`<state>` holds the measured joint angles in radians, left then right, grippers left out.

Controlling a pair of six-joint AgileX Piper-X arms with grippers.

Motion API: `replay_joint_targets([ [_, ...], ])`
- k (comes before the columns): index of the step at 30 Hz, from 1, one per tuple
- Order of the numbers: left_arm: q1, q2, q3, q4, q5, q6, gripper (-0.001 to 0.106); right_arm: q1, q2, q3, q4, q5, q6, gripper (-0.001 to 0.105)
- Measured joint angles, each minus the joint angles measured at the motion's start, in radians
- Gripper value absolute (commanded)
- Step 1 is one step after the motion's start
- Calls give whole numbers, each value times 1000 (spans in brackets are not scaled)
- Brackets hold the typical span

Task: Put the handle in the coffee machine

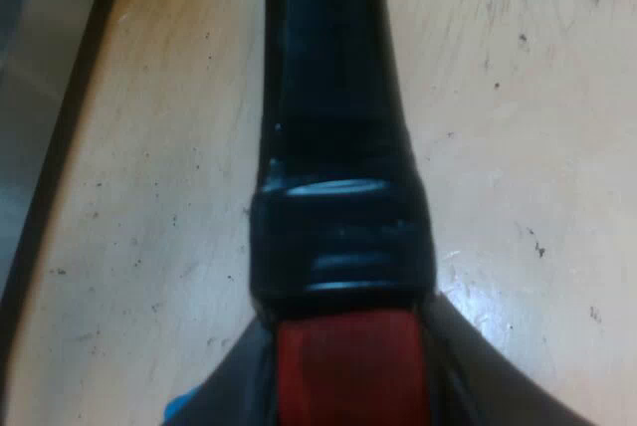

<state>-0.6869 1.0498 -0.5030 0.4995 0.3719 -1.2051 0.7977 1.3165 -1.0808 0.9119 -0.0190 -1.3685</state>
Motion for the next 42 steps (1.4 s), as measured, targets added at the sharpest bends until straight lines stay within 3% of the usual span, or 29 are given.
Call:
replay_joint_targets([
  [4,0,0,0,0,-1,0,0,0,0,0,-1,0,-2,32],
  [5,0,0,0,0,-1,0,0,0,0,0,-1,0,-2,57],
  [6,0,0,0,0,-1,0,0,0,0,0,-1,0,-2,68],
  [9,0,0,0,0,-3,0,0,0,0,0,-1,0,-2,80],
  [27,25,-22,8,84,2,38,0,0,-5,-2,-67,61,-37,81],
  [34,93,-63,8,103,4,56,0,0,-5,-2,-86,61,-37,81],
  [35,166,-87,8,150,2,85,0,-2,-5,-2,-100,58,-37,81],
  [38,220,-95,8,182,2,88,0,-2,-18,-5,-109,13,-37,81],
  [42,275,-114,8,208,2,96,0,32,-42,-13,-114,44,-37,81],
])
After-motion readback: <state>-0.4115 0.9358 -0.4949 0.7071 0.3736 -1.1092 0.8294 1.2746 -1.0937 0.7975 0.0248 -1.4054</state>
